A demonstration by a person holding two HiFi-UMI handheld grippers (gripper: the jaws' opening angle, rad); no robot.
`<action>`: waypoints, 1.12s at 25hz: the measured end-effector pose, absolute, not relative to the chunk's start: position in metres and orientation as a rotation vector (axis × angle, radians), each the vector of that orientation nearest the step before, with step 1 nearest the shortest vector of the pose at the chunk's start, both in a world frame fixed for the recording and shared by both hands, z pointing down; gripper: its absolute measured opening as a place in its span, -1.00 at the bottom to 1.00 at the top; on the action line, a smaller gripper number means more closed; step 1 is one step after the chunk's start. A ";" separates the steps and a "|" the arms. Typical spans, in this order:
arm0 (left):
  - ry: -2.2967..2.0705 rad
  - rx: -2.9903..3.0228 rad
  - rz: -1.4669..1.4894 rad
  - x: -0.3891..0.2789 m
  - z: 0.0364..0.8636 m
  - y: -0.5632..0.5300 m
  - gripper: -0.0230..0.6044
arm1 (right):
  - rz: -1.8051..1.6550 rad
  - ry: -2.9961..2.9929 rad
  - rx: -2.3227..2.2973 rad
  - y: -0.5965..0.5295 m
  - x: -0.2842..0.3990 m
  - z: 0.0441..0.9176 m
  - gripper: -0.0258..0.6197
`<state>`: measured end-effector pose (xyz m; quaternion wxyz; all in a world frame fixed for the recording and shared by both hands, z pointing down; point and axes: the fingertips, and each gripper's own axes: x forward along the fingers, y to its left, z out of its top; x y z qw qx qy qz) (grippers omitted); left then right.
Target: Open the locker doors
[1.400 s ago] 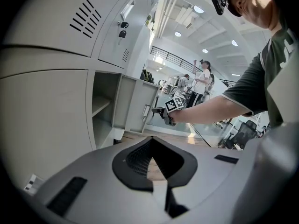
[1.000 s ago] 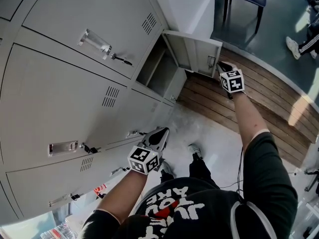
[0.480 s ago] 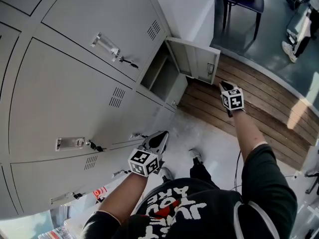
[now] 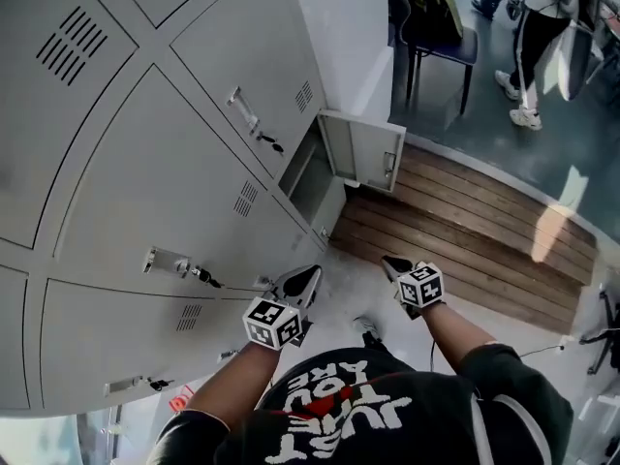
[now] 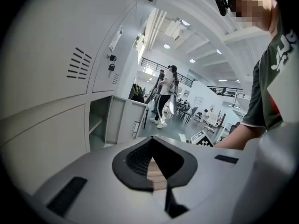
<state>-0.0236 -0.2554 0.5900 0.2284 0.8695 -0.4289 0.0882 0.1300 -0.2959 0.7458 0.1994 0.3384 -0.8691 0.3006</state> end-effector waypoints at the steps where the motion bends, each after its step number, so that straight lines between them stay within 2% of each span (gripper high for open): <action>1: -1.174 2.412 0.230 -0.026 0.582 -0.252 -0.92 | 0.838 -2.462 0.959 -0.291 0.121 0.726 -0.78; 11: -1.180 2.563 0.067 -0.045 0.497 -0.236 -0.92 | 0.550 -2.688 1.051 -0.287 0.092 0.534 -0.81; 22: -1.114 2.593 -0.029 -0.043 0.471 -0.208 -0.92 | 0.417 -2.718 0.951 -0.257 0.079 0.503 -0.81; 28: -1.261 2.566 -0.030 -0.056 0.452 -0.195 -0.92 | 0.402 -2.796 0.762 -0.251 0.058 0.482 -0.81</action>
